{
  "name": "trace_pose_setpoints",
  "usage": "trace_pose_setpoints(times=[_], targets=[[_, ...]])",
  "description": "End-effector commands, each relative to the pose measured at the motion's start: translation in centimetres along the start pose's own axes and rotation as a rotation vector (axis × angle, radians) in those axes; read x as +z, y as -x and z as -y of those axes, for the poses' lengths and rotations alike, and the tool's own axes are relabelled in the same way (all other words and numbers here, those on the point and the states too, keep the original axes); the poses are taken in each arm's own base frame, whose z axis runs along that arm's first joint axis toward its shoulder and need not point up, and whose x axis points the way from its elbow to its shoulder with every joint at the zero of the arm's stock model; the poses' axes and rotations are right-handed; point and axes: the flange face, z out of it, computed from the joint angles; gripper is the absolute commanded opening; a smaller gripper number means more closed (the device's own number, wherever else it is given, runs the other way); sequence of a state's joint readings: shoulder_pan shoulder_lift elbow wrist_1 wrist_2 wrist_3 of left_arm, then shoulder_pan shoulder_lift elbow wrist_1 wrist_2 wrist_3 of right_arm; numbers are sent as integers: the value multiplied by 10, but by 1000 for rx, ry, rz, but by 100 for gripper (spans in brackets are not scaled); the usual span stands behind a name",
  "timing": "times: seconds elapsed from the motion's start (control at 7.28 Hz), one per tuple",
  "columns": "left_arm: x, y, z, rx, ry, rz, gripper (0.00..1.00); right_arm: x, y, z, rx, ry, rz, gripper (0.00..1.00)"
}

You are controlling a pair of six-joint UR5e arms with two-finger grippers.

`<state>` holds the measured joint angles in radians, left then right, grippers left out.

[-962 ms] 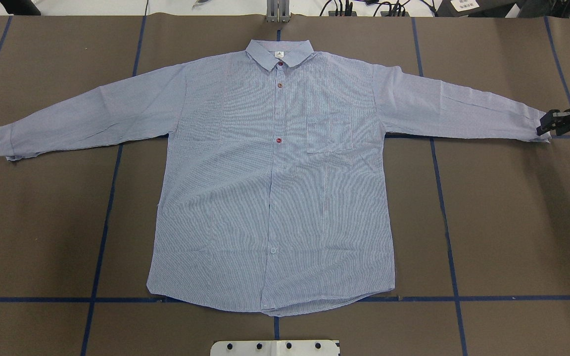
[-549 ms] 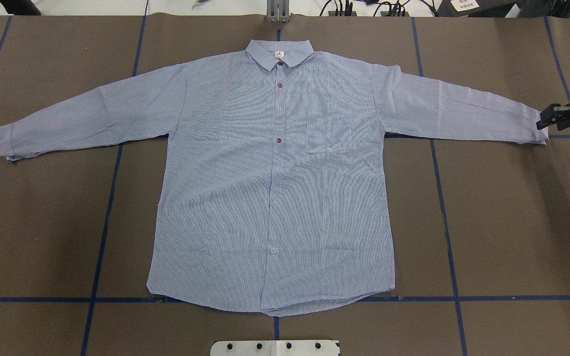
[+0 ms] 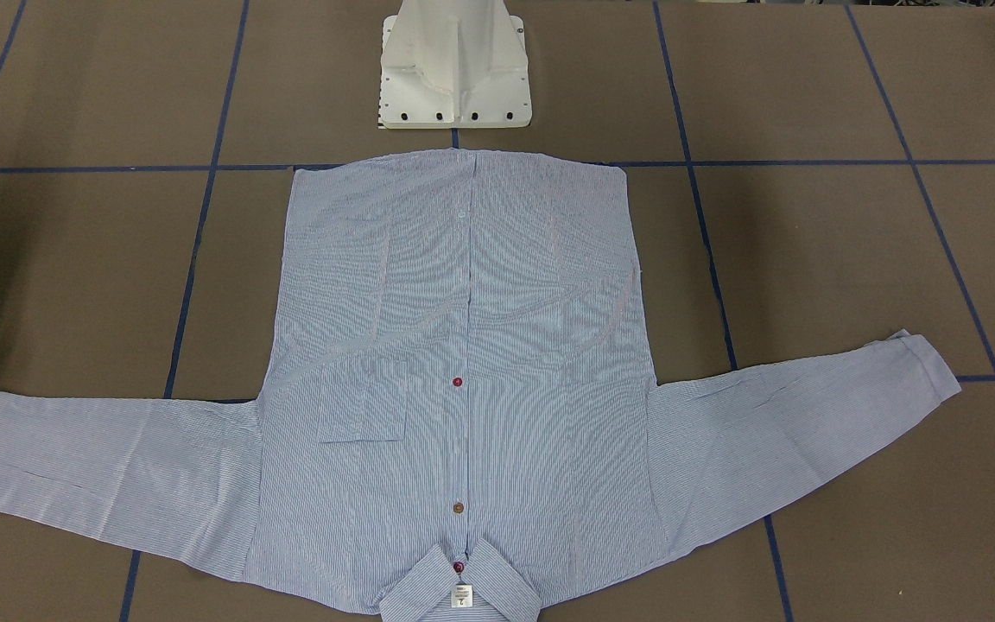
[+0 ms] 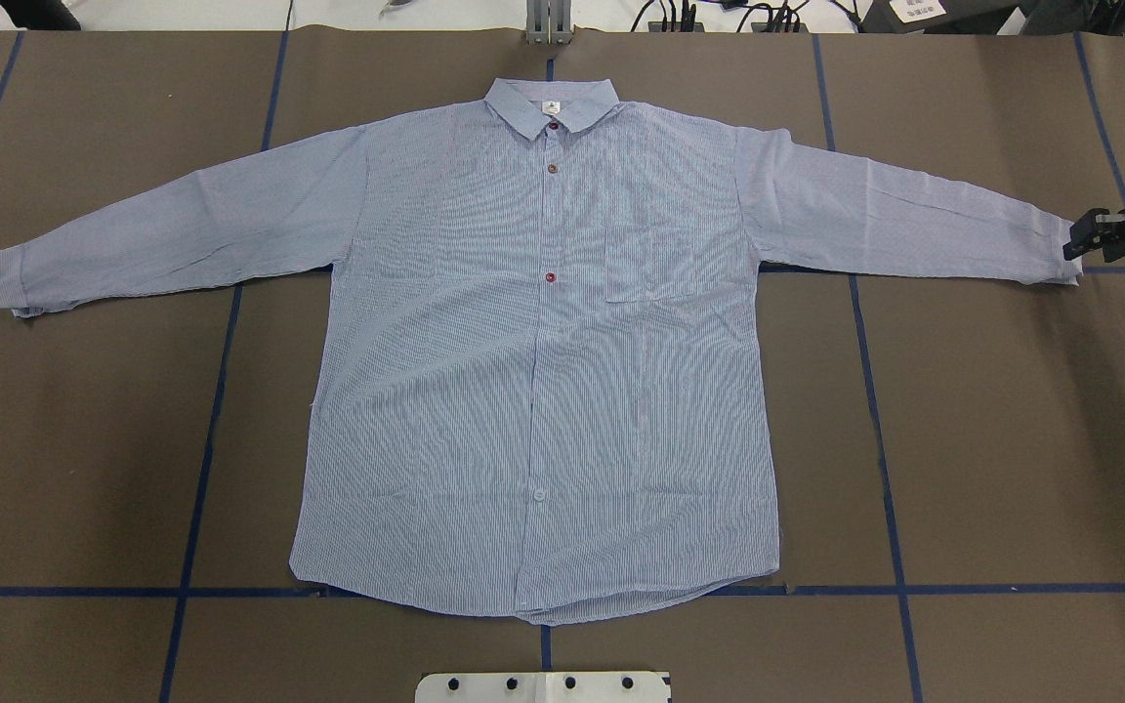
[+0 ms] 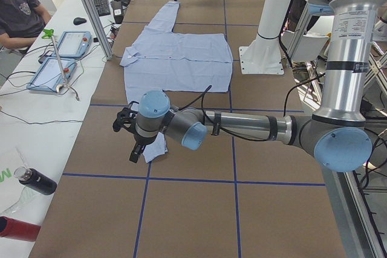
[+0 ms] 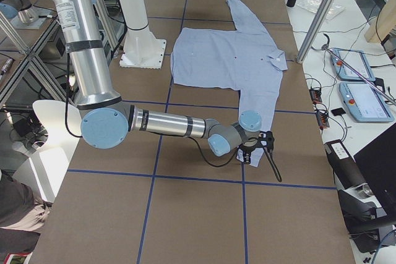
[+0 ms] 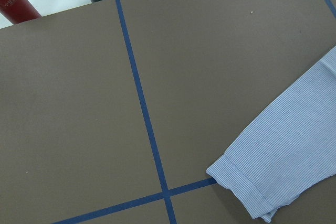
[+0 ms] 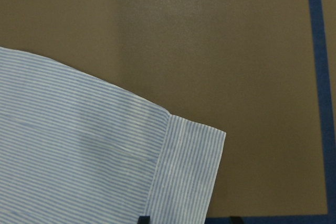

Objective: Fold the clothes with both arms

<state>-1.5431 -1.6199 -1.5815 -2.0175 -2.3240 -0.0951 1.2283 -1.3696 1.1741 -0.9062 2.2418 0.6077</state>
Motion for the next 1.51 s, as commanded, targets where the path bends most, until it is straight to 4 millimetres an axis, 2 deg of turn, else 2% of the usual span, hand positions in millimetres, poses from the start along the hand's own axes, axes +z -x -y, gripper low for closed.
trace_pose_setpoints(times=[0.0, 0.82, 1.37], targets=[[0, 0, 0, 1, -1, 0, 100, 3, 0, -3, 1, 6, -5, 59], [0, 0, 0, 4, -3, 0, 100, 13, 8, -8, -15, 18, -12, 59], [0, 0, 0, 5, -4, 0, 100, 14, 8, -8, -16, 18, -12, 45]])
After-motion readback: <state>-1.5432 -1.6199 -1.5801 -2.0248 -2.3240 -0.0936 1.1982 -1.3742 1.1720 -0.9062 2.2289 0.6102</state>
